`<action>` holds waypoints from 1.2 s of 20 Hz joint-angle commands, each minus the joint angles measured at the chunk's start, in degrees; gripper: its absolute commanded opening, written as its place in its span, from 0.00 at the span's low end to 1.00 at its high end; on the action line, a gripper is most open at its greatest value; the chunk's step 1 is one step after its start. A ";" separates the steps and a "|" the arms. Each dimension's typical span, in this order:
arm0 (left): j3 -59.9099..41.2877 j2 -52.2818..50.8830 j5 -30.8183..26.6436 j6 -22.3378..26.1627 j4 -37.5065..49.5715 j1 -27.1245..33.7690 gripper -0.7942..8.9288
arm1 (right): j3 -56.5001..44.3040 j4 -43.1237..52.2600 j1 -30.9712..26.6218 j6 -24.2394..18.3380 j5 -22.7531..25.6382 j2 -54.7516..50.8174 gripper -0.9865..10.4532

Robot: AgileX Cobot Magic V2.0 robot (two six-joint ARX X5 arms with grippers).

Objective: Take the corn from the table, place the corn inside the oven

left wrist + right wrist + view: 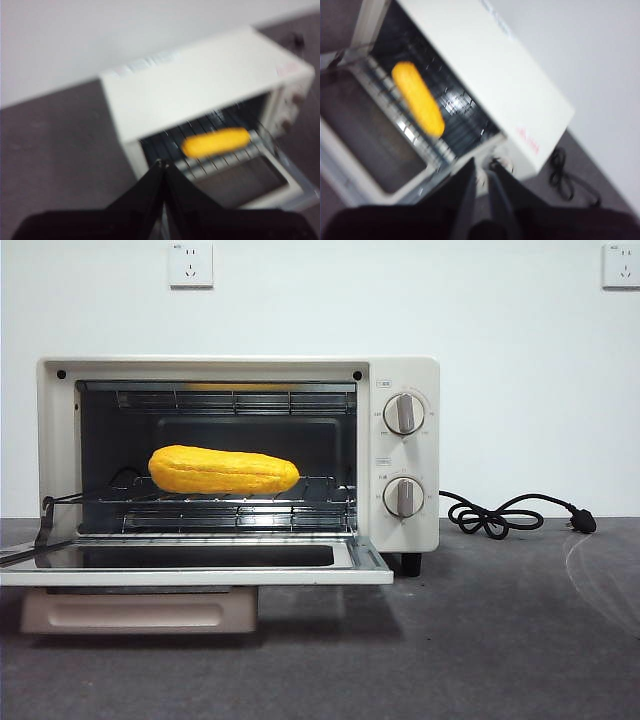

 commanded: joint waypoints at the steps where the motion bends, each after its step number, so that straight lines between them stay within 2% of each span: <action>1: -0.57 4.00 6.34 2.99 -0.76 -0.07 0.07 | -0.31 -5.57 -0.11 6.84 -4.24 -2.67 0.07; 4: -0.61 8.24 11.15 5.68 -1.22 0.28 0.07 | -0.31 -9.84 -1.60 8.52 -11.26 -5.88 0.07; 7: -1.16 10.54 14.32 6.08 -0.50 1.86 0.07 | -0.31 -11.37 -4.04 8.94 -18.67 -7.96 0.07; 12: -6.62 10.75 25.70 6.67 4.24 8.66 0.07 | -0.31 -12.61 -11.47 8.57 -32.68 -9.66 0.07; 15: -11.89 9.75 32.50 6.82 6.78 15.85 0.07 | -0.31 -12.76 -17.11 7.69 -40.83 -9.77 0.07; 20: -21.81 8.81 50.88 6.34 11.61 30.73 0.07 | -0.31 -12.39 -26.62 6.16 -55.39 -9.70 0.07; 24: -27.82 8.79 61.02 3.10 16.37 43.76 0.07 | -0.31 -12.28 -33.38 6.05 -61.16 -9.68 0.07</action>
